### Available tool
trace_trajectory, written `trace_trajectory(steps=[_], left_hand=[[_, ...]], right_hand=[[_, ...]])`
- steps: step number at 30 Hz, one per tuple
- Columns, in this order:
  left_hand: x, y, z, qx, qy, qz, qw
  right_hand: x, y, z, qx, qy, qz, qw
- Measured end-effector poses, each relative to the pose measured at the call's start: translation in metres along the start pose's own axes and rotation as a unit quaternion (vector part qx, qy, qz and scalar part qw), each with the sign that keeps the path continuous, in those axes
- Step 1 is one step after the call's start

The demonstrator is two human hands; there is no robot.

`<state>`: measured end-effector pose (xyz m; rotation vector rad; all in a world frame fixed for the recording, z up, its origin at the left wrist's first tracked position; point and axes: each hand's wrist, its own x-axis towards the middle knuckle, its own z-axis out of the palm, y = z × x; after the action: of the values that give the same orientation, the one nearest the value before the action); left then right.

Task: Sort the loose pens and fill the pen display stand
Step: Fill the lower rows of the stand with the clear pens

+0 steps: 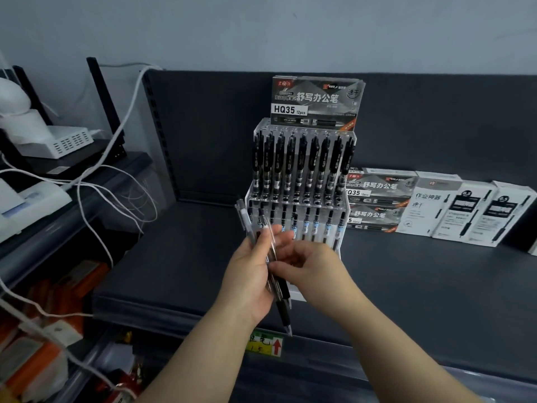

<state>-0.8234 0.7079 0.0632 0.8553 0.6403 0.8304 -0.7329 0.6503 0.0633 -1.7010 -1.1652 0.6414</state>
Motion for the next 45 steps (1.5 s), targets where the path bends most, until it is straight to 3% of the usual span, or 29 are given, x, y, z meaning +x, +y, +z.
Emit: trace_trajectory(steps=[6, 13, 15, 19, 23, 33, 41, 45], left_hand=[[-0.004, 0.005, 0.0, 0.023, -0.025, 0.003, 0.999], [-0.002, 0.001, 0.0, 0.038, -0.008, 0.017, 0.999], [-0.001, 0.001, 0.0, 0.03, 0.001, 0.022, 0.999], [0.004, 0.008, -0.008, 0.009, 0.035, 0.046, 0.998], [0.003, 0.011, -0.015, 0.029, 0.06, 0.065, 0.996], [0.001, 0.012, -0.017, 0.042, 0.073, 0.077, 0.993], [-0.001, 0.009, -0.012, 0.009, 0.053, 0.057, 0.997], [0.001, 0.009, -0.01, -0.009, 0.045, 0.046, 0.998]], right_hand=[[-0.002, 0.001, -0.014, 0.065, -0.063, 0.006, 0.996], [-0.004, 0.001, -0.007, 0.02, -0.025, -0.024, 0.999], [-0.001, 0.002, -0.008, 0.026, 0.013, -0.02, 0.999], [0.01, 0.008, -0.02, 0.051, 0.161, -0.006, 0.986], [0.022, 0.015, -0.023, 0.038, 0.217, 0.003, 0.975], [0.036, 0.044, -0.009, -0.17, 0.131, 0.037, 0.976], [0.032, 0.042, -0.013, -0.203, 0.125, 0.03, 0.971], [0.014, 0.028, -0.024, -0.151, 0.152, 0.008, 0.977]])
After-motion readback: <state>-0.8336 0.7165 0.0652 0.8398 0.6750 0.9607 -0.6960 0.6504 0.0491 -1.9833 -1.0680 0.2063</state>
